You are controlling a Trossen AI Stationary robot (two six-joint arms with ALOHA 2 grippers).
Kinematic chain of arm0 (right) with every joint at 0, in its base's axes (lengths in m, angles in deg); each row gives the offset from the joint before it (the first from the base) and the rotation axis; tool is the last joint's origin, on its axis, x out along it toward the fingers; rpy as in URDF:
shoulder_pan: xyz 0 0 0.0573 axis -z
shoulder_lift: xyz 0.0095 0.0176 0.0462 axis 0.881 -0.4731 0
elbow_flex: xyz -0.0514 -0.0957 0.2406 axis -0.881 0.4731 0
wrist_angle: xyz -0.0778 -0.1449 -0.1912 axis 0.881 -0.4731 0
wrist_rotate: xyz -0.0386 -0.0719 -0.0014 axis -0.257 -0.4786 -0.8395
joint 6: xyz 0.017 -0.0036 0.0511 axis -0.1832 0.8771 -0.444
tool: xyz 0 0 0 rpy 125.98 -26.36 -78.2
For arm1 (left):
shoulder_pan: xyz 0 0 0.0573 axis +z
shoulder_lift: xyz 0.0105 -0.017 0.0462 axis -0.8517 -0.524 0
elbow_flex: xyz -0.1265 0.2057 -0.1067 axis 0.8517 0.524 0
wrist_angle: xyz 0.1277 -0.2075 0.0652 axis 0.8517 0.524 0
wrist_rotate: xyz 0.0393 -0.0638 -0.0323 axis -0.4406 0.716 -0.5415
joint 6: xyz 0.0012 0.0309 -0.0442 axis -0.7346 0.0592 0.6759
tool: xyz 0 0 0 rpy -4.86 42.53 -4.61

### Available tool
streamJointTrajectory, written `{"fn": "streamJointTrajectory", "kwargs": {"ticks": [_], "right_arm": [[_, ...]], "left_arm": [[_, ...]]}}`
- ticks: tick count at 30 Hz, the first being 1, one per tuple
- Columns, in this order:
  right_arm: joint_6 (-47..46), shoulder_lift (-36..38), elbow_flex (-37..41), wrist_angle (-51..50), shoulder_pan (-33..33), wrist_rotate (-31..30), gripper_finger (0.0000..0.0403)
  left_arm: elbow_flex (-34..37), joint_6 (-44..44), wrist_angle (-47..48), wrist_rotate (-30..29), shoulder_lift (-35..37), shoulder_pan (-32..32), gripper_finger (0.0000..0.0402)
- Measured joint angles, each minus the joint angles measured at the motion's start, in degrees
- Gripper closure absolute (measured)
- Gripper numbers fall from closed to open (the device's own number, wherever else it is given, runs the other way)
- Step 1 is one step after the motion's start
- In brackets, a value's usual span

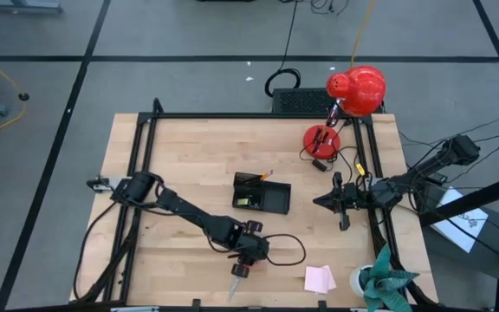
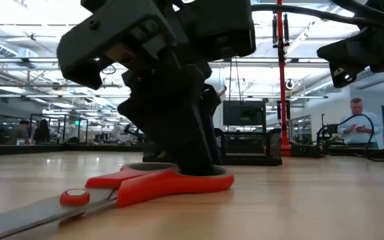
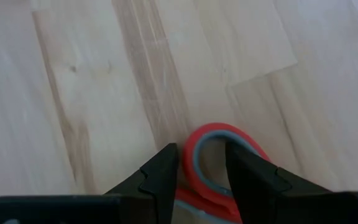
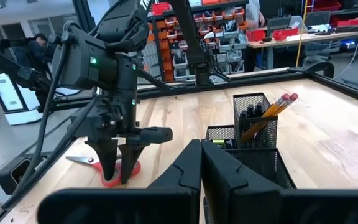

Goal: Pick and place office supplies into organizer
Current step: Put the scissors into the desk organizer

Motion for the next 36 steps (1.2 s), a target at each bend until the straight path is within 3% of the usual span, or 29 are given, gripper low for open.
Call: {"fn": "streamJointTrajectory", "kwargs": {"ticks": [4,10,14,21,27,33,36], "right_arm": [[-1.03,-0.30,-0.01,-0.12,0.00,-0.04,0.0399],[-1.10,-0.29,0.00,-0.11,0.00,0.09,0.0399],[-1.17,-0.29,0.00,-0.11,0.00,0.12,0.0399],[-1.17,-0.28,-0.02,-0.02,0.00,0.15,0.0399],[-1.19,-0.29,0.00,-0.11,0.00,0.15,0.0399],[-1.19,-0.32,0.00,-0.05,0.00,0.15,0.0399],[-1.18,-0.42,0.00,-0.08,0.00,0.15,0.0399]], "left_arm": [[-0.09,-0.41,-0.68,-0.59,-1.26,0.07,0.0271],[0.17,-6.45,-0.78,-1.56,-0.04,-0.31,0.0378],[0.33,-8.08,-0.54,-3.49,1.94,-0.68,0.0373],[0.59,-13.90,0.94,-19.28,8.66,-2.40,0.0389],[0.52,-17.93,0.45,-29.10,16.05,-2.53,0.0388],[0.44,-27.27,-3.02,-46.83,22.78,-2.01,0.0389],[0.40,-34.39,-9.36,-55.03,24.91,-1.09,0.0388]]}}
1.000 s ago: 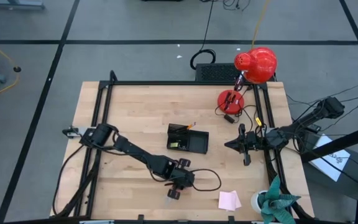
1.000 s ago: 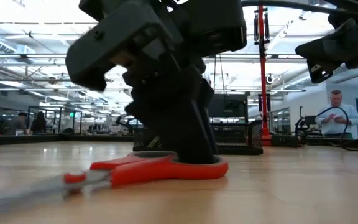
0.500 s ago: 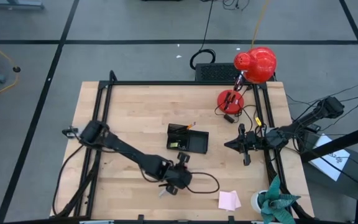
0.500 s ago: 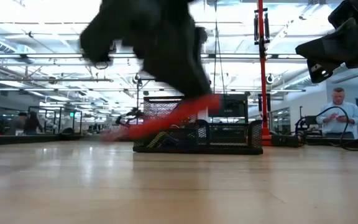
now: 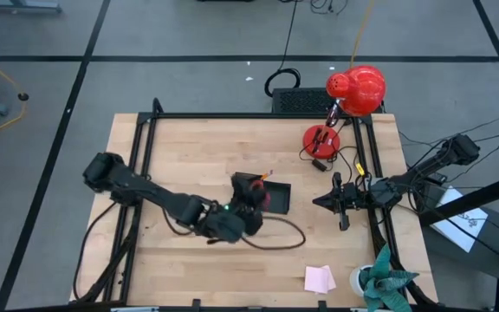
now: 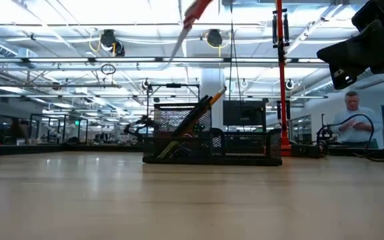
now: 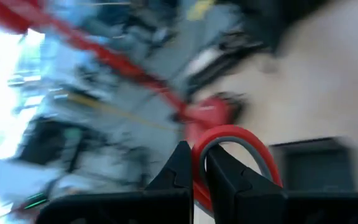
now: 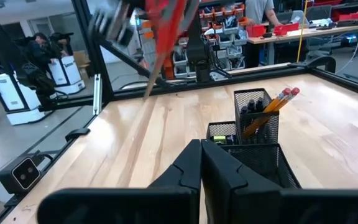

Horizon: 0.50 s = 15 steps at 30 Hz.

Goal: Pick and place office supplies into organizer
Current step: Put the scissors into the desk organizer

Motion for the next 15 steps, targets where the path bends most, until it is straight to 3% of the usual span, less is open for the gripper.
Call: {"fn": "streamJointTrajectory", "kwargs": {"ticks": [7,13,15], "right_arm": [[0.01,0.00,-0.01,0.06,0.00,-0.04,0.0399],[0.01,0.00,-0.01,-0.03,0.00,-0.04,0.0399],[0.01,0.00,-0.02,-0.03,0.00,-0.04,0.0399]], "left_arm": [[-0.05,-16.51,-10.43,-12.72,0.70,4.38,0.0389],[-0.05,-15.33,-10.14,-15.23,0.81,9.56,0.0385],[-0.05,-15.41,-8.43,-13.33,0.84,10.89,0.0386]]}}
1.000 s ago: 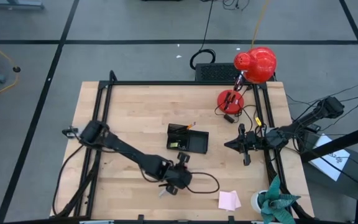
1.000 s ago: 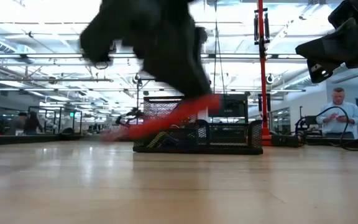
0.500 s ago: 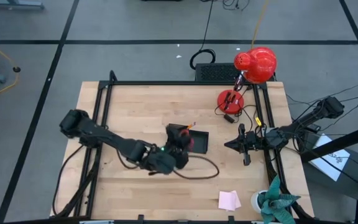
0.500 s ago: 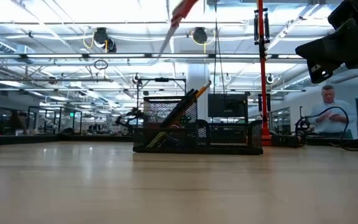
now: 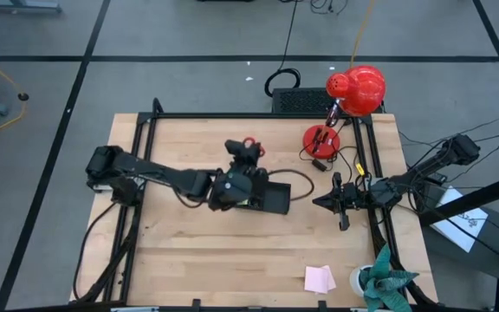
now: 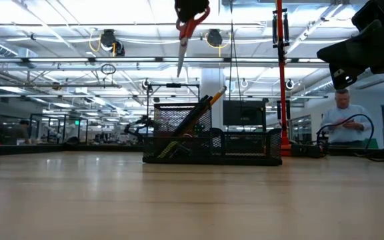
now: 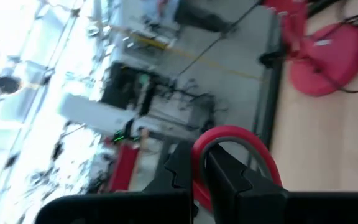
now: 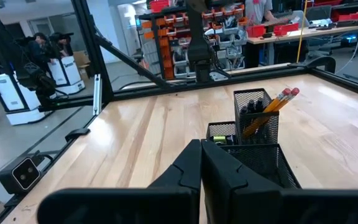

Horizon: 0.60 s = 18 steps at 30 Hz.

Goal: Pick and place office supplies into organizer
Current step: Put the scissors into the desk organizer

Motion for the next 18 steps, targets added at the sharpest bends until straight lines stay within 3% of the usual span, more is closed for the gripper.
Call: {"fn": "streamJointTrajectory", "kwargs": {"ticks": [3,8,18], "right_arm": [[0.00,0.00,0.00,0.00,0.00,0.00,0.0399],[0.00,0.02,0.02,-0.02,0.00,-0.04,0.0399],[0.00,0.01,0.01,-0.04,0.00,-0.06,0.0399]], "left_arm": [[0.00,1.92,1.66,5.57,-0.38,1.41,0.0389],[-0.01,-0.89,1.21,8.02,-4.01,3.17,0.0386],[0.00,-8.53,1.00,6.48,-11.85,4.72,0.0389]]}}
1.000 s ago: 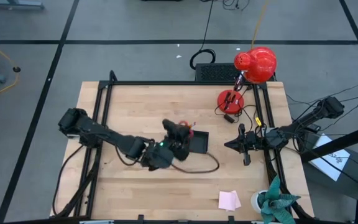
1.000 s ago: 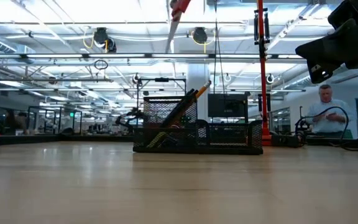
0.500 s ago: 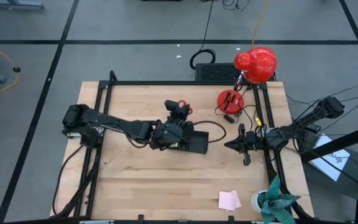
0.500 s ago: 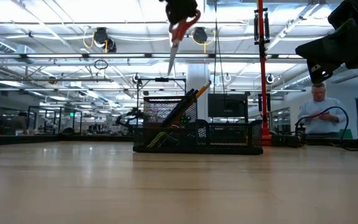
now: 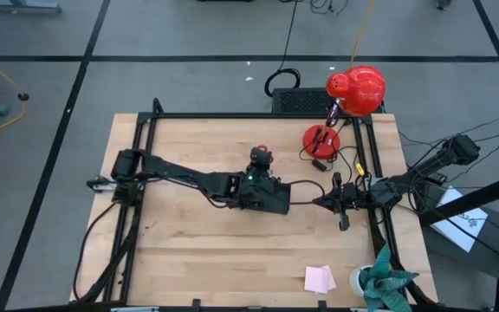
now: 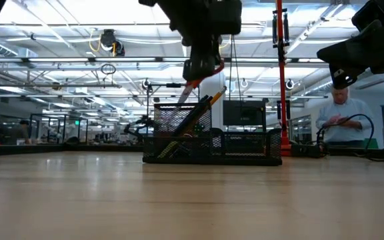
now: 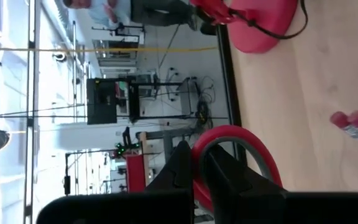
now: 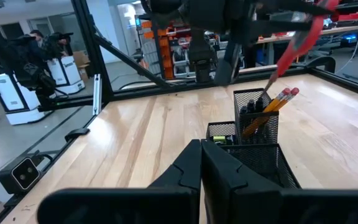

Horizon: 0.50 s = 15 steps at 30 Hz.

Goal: Pick and place office supplies into organizer
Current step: Put the scissors into the desk organizer

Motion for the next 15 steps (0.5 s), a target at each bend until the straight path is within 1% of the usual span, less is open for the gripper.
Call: {"fn": "streamJointTrajectory", "kwargs": {"ticks": [5,10,12,15], "right_arm": [[0.42,-0.01,-0.01,0.00,0.00,-0.18,0.0399],[0.16,-0.01,0.01,-0.02,0.00,-0.16,0.0399],[-0.07,0.01,0.01,-0.05,0.00,-0.16,0.0399],[-0.17,-0.07,0.00,-0.19,0.00,-0.16,0.0399]], "left_arm": [[0.00,3.05,0.37,-0.73,-1.73,-0.52,0.0384],[-0.02,8.07,1.80,-1.38,-3.21,-0.61,0.0389],[-0.06,9.44,2.05,-2.45,-3.77,-0.61,0.0389],[-0.04,9.24,4.43,-4.55,-4.28,-1.13,0.0389]]}}
